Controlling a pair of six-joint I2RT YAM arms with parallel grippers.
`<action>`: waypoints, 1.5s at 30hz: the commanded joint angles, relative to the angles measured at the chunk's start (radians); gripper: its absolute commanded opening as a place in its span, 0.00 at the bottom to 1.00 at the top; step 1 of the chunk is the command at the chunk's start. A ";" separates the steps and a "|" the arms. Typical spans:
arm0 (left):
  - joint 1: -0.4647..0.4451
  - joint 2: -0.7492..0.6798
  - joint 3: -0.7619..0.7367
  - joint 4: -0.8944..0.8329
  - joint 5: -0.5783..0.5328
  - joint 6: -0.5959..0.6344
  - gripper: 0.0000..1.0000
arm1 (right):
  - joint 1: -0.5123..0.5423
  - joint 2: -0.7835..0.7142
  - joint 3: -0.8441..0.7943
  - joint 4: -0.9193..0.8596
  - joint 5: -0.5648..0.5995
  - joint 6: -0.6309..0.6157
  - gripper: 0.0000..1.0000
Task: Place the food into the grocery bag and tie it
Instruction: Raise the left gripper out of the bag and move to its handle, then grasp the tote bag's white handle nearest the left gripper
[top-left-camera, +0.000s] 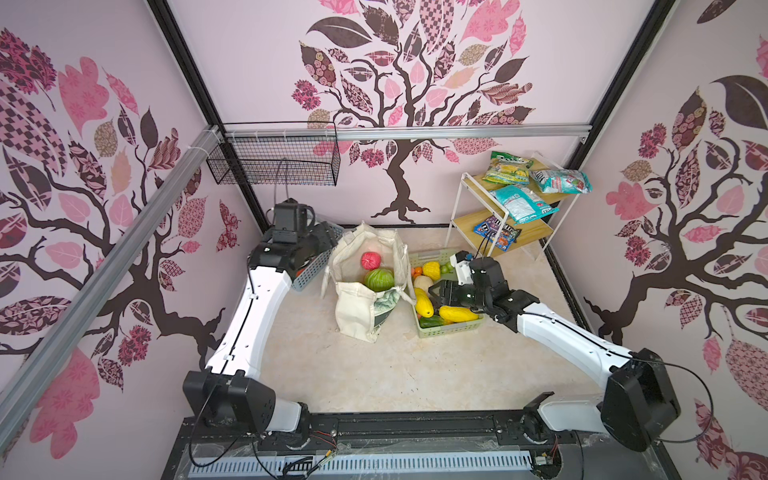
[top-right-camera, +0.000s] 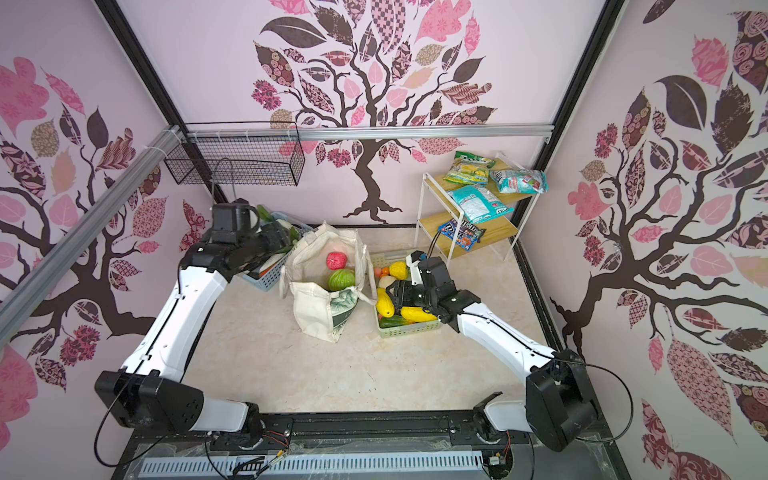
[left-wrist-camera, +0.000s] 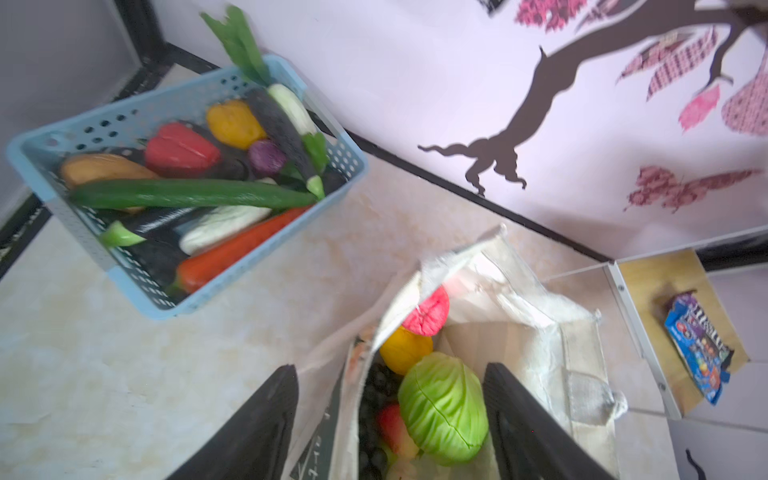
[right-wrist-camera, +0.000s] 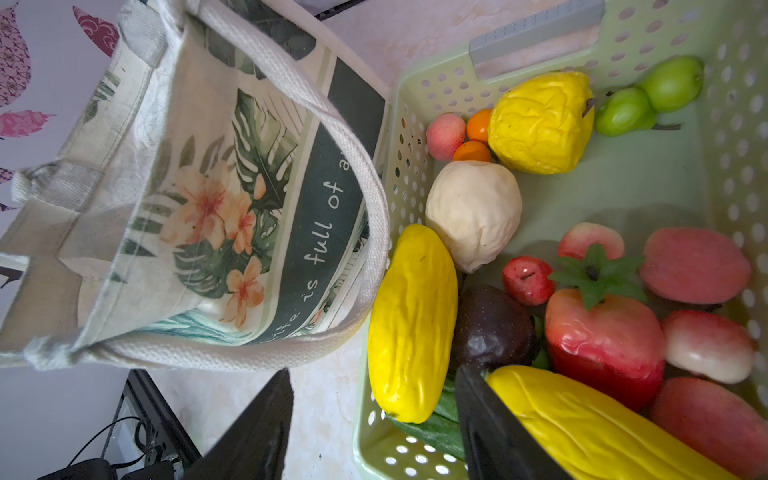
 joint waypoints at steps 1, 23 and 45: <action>0.097 -0.009 -0.104 0.025 0.105 -0.045 0.69 | 0.005 -0.014 -0.001 0.015 -0.018 -0.007 0.62; 0.093 0.117 -0.467 0.193 0.225 -0.118 0.55 | 0.006 -0.010 -0.007 0.045 -0.041 0.007 0.60; 0.187 -0.001 -0.548 0.295 0.397 -0.168 0.52 | 0.007 -0.013 0.014 0.010 -0.044 -0.002 0.60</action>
